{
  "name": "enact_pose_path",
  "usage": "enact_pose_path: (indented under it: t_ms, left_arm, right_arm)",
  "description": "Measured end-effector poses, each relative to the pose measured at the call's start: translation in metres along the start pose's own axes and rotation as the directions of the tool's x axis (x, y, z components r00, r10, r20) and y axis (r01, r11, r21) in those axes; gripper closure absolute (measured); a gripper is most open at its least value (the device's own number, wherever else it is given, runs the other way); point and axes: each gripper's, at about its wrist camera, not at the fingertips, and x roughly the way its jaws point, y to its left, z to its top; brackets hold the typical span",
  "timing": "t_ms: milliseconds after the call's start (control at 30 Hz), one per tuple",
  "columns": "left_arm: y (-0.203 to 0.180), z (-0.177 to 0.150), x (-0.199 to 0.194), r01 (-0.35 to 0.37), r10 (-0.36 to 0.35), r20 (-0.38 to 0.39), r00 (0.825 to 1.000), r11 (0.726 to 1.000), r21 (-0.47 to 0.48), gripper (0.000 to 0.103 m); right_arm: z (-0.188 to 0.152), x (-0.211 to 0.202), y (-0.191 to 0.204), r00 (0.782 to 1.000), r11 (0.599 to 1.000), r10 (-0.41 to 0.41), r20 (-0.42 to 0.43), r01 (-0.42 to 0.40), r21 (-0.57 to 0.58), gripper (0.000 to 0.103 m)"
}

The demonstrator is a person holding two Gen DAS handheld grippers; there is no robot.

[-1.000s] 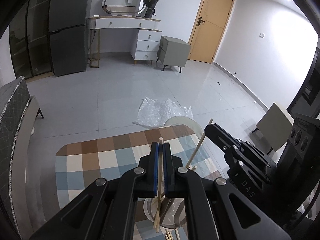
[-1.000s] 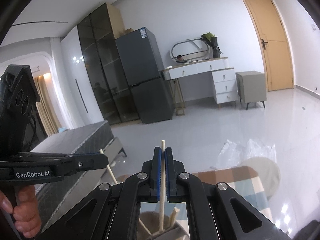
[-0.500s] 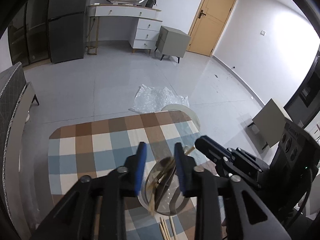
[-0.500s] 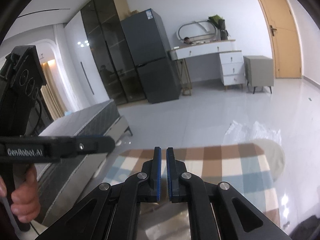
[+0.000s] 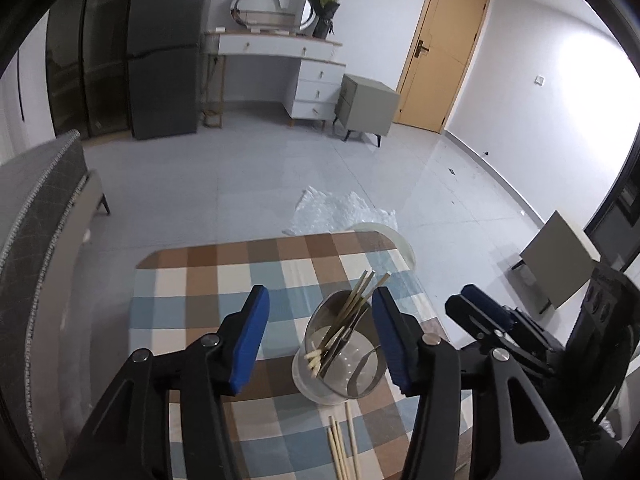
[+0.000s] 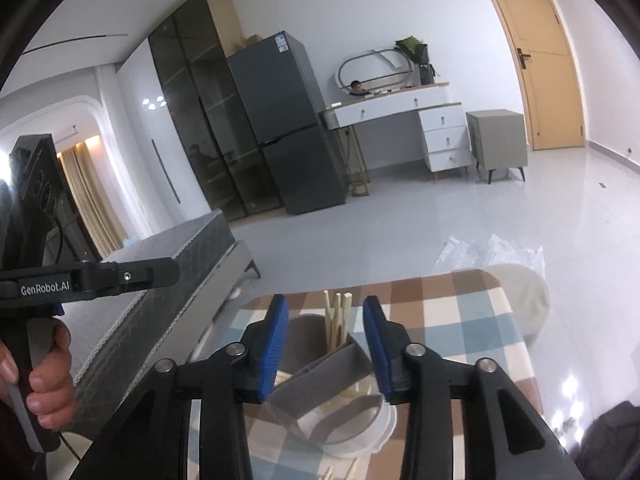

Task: Organize utensils
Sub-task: 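Open the left tool over the holder while the right tool opens too, then move both open tools back down to the chopstick pile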

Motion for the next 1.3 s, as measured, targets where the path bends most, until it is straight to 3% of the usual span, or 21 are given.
enact_pose_path:
  t_ms: [67, 267, 467, 600, 1300]
  left_arm:
    - [-0.004, -0.006, -0.01, -0.015, 0.015, 0.019, 1.0, 1.0, 0.011, 0.054]
    - [-0.008, -0.025, -0.036, -0.058, 0.057, 0.087, 0.995, 0.998, 0.01, 0.037]
    - [-0.008, -0.038, -0.045, -0.079, 0.079, 0.103, 0.992, 0.997, 0.002, 0.035]
    - [-0.011, -0.051, -0.051, -0.108, 0.108, 0.129, 0.986, 0.994, 0.0, 0.024]
    - [0.0, -0.12, -0.041, -0.138, 0.144, 0.094, 0.985, 0.988, -0.067, 0.02]
  right_arm:
    - [-0.001, -0.01, 0.003, 1.0, 1.0, -0.001, 0.013, 0.001, -0.001, 0.062]
    - [-0.006, -0.038, 0.012, 0.999, 1.0, -0.006, 0.047, 0.006, 0.003, 0.051]
    - [-0.013, -0.059, 0.019, 0.998, 1.0, -0.01, 0.067, 0.01, 0.0, 0.037]
    - [-0.023, -0.068, 0.022, 0.997, 1.0, -0.016, 0.07, 0.016, 0.001, 0.031]
    - [-0.097, -0.078, 0.027, 0.998, 0.998, -0.058, -0.022, 0.058, -0.006, 0.009]
